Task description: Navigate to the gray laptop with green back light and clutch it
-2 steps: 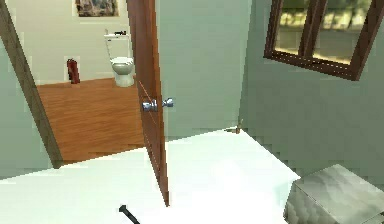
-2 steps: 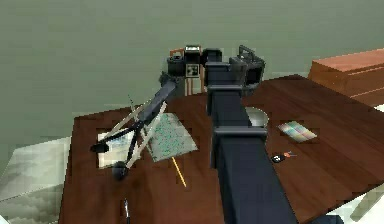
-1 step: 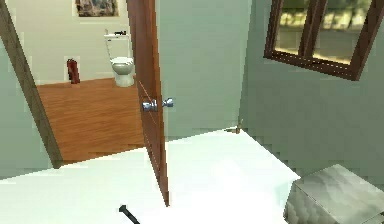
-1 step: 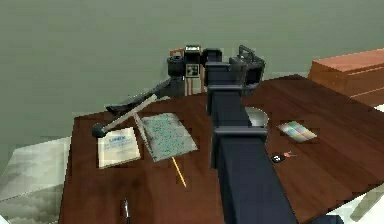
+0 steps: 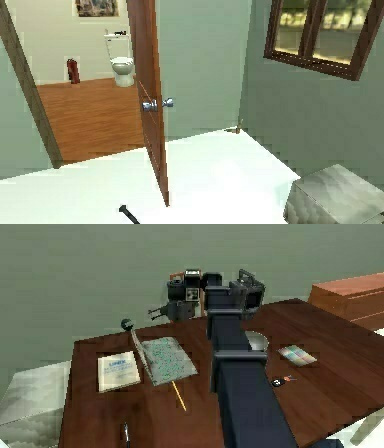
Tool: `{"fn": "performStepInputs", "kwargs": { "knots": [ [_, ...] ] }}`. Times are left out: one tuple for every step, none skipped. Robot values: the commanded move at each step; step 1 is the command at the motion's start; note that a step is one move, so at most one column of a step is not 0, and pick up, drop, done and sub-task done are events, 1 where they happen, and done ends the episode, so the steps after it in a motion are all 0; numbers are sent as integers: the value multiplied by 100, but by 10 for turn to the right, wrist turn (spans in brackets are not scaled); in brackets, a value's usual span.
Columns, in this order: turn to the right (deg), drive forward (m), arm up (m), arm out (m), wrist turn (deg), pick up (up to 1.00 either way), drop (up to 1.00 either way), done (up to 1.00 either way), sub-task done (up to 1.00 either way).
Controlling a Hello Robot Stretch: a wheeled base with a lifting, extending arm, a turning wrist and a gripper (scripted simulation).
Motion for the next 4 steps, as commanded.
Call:
{"fn": "performStepInputs", "kwargs": {
  "knots": [
    [0,0,-26,0,0,0,0,0,0],
    [0,0,0,0,0,100,0,0,0],
    [0,0,10,0,0,0,0,0,0],
    [0,0,0,0,0,0,0,100,0]
  ]
}}
